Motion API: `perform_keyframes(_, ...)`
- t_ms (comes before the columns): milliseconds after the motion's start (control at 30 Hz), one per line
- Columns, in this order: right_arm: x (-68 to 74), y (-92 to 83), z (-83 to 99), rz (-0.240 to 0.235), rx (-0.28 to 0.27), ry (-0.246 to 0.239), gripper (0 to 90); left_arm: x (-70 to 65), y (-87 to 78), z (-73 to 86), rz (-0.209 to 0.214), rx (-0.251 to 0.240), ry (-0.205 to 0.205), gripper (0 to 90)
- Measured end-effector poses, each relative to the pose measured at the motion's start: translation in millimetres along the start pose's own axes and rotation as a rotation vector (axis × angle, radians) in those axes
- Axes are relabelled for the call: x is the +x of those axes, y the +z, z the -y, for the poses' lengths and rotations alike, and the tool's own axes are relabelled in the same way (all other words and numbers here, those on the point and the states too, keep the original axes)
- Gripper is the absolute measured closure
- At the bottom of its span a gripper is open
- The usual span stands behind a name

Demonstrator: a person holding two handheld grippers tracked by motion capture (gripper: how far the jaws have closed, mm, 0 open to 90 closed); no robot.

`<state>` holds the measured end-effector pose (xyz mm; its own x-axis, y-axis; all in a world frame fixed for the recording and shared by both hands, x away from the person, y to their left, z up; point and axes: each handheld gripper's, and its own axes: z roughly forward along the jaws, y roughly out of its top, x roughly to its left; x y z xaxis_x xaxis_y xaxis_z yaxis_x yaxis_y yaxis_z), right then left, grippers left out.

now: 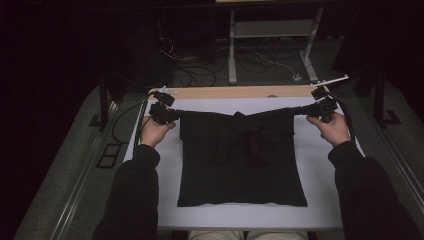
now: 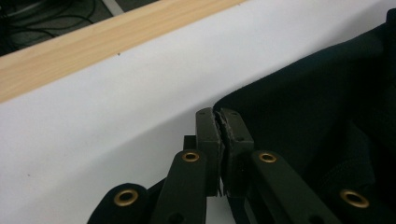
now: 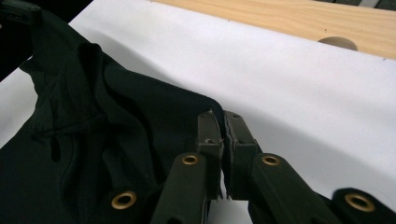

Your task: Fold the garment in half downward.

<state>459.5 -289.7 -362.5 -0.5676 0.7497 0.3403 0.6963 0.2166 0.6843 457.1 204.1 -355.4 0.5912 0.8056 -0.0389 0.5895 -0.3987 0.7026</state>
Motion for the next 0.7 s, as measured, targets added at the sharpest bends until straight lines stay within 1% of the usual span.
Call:
perform_keyframes(67, -0.6, 0.6, -0.9, 0.002, -0.001, -0.001, 85.2, 0.8, 1.2, -0.4, -0.003, -0.002, 0.003, 85.9)
perform_keyframes(200, -2.0, 1.8, -2.7, 0.007, -0.004, 0.001, 85.2, 2.2, 6.4, 1.1, -0.003, -0.011, -0.014, 85.9)
perform_keyframes(333, -4.8, 6.5, -2.5, 0.012, -0.002, 0.003, 85.1, 3.0, 13.6, 1.7, -0.007, -0.012, -0.017, 85.9)
perform_keyframes(533, -12.6, 16.5, 0.1, 0.007, 0.004, 0.020, 84.9, 5.9, 22.3, 4.3, -0.005, -0.005, -0.024, 85.9)
perform_keyframes(700, -18.7, 26.5, 2.1, 0.019, 0.009, 0.046, 84.9, 9.3, 30.6, 7.3, -0.007, -0.005, -0.041, 85.9)
